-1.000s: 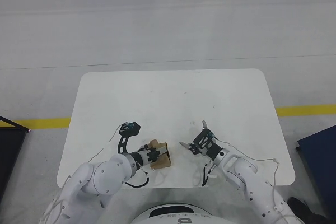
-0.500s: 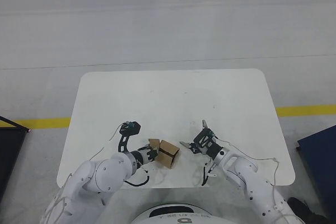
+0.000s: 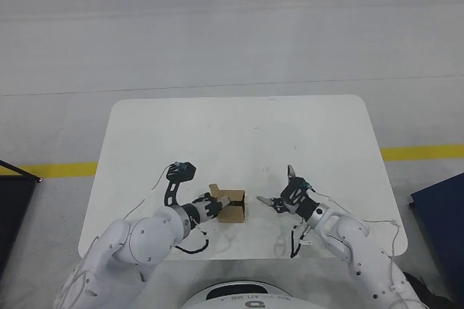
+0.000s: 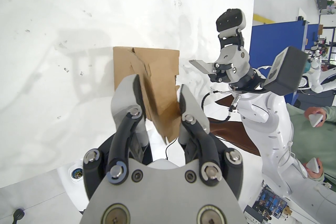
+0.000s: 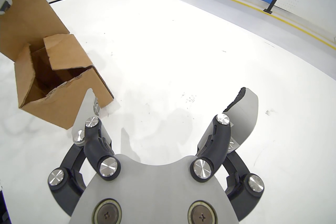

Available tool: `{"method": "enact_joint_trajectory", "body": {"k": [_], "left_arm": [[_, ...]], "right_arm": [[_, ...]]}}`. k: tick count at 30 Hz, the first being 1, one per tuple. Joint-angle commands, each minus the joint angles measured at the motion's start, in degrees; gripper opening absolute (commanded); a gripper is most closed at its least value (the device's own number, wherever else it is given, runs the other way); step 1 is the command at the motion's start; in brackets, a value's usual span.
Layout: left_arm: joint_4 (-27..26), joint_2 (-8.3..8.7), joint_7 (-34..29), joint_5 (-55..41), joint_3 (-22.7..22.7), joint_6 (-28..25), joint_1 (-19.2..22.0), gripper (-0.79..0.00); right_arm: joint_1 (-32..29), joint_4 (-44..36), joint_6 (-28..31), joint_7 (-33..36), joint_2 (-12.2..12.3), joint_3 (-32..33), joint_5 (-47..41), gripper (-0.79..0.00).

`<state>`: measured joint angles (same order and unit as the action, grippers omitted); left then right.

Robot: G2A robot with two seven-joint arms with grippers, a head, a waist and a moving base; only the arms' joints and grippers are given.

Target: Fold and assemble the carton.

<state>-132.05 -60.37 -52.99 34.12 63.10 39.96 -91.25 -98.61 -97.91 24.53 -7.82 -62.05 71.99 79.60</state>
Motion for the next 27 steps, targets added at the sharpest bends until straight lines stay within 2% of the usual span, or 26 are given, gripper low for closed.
{"method": "enact_joint_trajectory", "body": {"k": [1, 8, 11, 16, 22, 27], "left_arm": [[-0.98, 0.04, 0.48, 0.04, 0.28, -0.5, -0.04, 0.0], [-2.59, 0.78, 2.72, 2.5, 5.53, -3.13, -1.88, 0.0], [-2.59, 1.15, 3.72, 3.26, 8.6, -4.2, -3.83, 0.0], [-2.42, 2.09, 3.71, 10.68, 11.69, -7.42, -8.1, 0.0], [-0.84, 2.46, 3.47, 14.92, 12.2, -10.0, -10.8, 0.0], [1.7, 2.57, 3.14, 16.55, 10.48, -15.27, -11.33, 0.0]], "right_arm": [[-0.04, 0.1, 0.75, 0.2, 0.11, 0.22, 0.51, 0.0], [1.28, 0.85, 0.29, 2.1, -0.1, -1.53, 1.95, 0.0], [2.72, 1.07, -0.49, 3.34, -0.48, -3.37, 2.05, 0.0], [5.83, 2.56, -2.61, 6.86, -1.27, -6.45, 1.84, 0.0], [8.68, 3.5, -3.73, 9.06, -2.02, -9.29, 1.75, 0.0], [10.06, 4.53, -4.13, 9.59, -2.36, -10.39, 1.89, 0.0]]}}
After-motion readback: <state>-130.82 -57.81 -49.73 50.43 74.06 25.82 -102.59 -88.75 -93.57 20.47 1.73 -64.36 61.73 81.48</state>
